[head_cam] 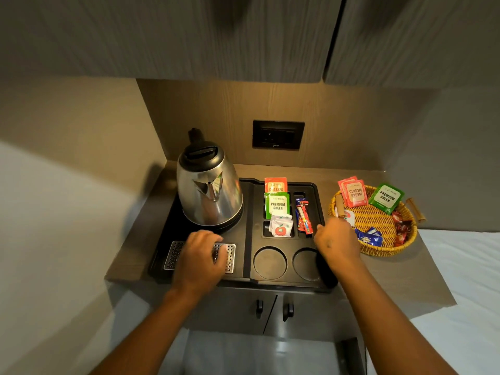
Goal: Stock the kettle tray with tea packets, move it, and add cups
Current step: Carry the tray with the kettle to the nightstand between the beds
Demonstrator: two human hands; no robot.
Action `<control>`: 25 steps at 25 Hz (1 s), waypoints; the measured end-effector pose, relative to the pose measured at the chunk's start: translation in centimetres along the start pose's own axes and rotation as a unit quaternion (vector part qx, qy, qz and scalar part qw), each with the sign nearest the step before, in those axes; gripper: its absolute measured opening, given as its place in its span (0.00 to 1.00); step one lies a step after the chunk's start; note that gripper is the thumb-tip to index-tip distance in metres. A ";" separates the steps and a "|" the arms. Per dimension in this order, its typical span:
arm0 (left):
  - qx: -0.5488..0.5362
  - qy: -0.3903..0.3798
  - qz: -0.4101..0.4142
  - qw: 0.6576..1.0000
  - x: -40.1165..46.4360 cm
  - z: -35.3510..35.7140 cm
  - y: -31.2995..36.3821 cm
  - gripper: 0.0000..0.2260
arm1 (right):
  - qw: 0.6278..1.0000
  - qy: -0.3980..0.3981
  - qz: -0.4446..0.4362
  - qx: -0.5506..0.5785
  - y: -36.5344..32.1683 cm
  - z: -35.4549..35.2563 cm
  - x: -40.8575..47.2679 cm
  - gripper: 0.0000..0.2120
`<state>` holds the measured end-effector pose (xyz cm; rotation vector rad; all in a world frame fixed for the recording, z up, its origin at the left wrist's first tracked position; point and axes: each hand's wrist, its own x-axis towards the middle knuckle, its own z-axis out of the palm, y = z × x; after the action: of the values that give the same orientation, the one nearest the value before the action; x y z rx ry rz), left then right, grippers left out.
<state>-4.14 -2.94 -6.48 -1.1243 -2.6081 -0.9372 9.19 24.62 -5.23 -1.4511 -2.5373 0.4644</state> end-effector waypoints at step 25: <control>0.082 -0.087 -0.276 0.954 11.2 -7.2 -8.1 0.17 | 0.986 0.112 0.083 0.086 -2.8 -2.0 -1.5 0.15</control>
<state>-18.45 -4.70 -0.59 -0.4511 -3.1517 -0.7028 8.31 22.37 -2.42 -1.5607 -2.1585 0.4996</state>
